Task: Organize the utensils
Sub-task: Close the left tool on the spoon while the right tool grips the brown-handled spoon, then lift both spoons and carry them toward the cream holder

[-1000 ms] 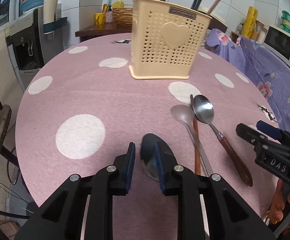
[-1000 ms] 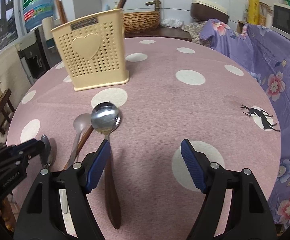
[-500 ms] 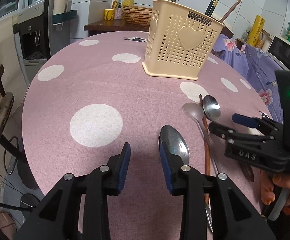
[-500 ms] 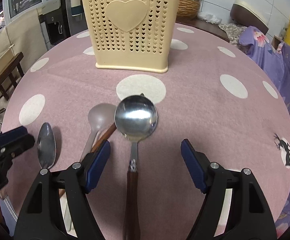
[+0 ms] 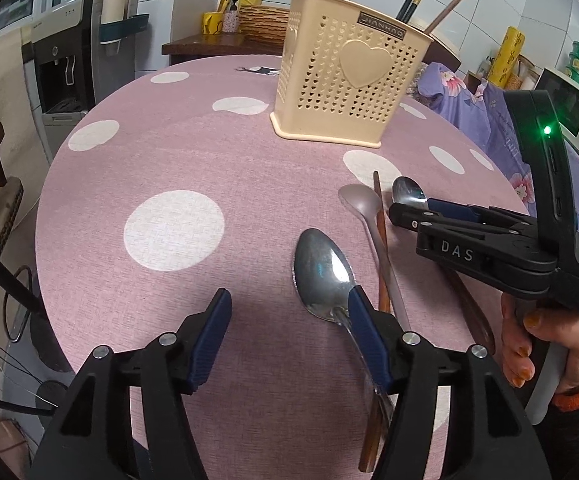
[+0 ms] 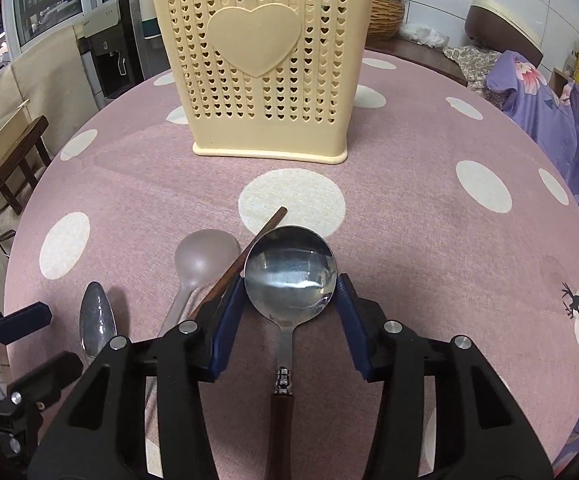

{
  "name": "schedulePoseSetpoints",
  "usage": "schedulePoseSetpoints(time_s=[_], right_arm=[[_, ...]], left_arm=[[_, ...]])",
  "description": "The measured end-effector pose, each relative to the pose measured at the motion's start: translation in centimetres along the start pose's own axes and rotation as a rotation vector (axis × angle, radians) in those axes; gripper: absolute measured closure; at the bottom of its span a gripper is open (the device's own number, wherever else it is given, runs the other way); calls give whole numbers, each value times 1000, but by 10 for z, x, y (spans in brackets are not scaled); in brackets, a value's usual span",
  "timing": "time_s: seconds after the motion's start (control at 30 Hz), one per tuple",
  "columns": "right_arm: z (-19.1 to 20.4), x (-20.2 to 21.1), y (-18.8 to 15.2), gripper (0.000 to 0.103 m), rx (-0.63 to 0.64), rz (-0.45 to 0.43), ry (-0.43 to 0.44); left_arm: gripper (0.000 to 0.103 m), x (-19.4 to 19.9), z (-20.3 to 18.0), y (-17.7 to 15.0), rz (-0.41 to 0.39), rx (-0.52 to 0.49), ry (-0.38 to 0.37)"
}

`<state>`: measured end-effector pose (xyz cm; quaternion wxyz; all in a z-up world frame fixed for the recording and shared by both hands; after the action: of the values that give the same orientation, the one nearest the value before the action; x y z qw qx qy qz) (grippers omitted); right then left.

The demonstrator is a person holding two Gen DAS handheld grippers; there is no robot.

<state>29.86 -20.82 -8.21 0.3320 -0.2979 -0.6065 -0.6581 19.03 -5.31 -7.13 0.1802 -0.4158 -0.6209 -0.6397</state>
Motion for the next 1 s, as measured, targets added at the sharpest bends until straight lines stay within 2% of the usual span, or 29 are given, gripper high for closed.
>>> schedulePoseSetpoints(time_s=[0.27, 0.6, 0.83, 1.0], right_arm=[[-15, 9, -9, 56, -49, -3, -39], [-23, 14, -17, 56, -63, -21, -47], [-23, 14, -17, 56, -66, -19, -53], [-23, 14, -17, 56, -65, -19, -53]], left_arm=[[42, -8, -13, 6, 16, 0, 27], [45, -21, -25, 18, 24, 20, 110], [51, -23, -33, 18, 19, 4, 160], [61, -24, -33, 19, 18, -3, 170]])
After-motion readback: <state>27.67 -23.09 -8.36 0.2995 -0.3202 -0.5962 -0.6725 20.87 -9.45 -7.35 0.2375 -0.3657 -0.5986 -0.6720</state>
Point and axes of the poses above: each gripper's, at about its wrist camera, not at the fingertips, and x roughly against the way its jaws point, z to its left, y to its top, the point moved 2 cm from there along -x, roughly the way its jaws point, and after that the axes turned 7 degrees about -x, right-handed, at the moved point
